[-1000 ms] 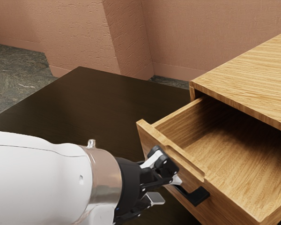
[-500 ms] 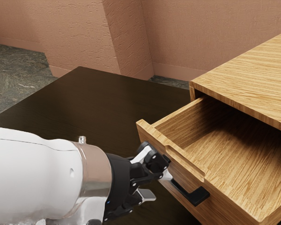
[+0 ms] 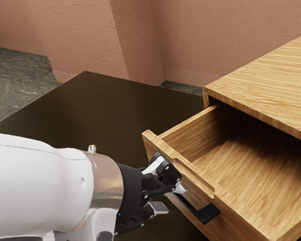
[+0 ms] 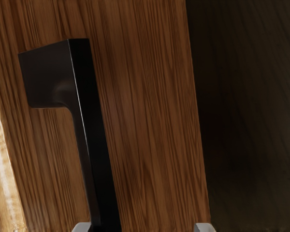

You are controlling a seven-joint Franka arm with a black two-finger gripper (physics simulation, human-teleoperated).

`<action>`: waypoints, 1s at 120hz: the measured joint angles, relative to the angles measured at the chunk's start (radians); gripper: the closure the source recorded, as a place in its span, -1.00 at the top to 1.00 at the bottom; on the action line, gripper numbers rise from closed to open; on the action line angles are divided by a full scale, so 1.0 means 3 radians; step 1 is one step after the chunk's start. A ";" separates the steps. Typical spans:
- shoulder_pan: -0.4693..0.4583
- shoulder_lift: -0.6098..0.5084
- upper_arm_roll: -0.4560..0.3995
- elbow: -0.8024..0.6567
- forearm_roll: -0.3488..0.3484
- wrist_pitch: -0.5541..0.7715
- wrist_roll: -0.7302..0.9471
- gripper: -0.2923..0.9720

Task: Pull the drawer handle with one arm to open the drawer

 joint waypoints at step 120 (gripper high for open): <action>0.1249 0.0364 -0.0998 0.2393 -0.0072 -0.0845 -0.0232 0.15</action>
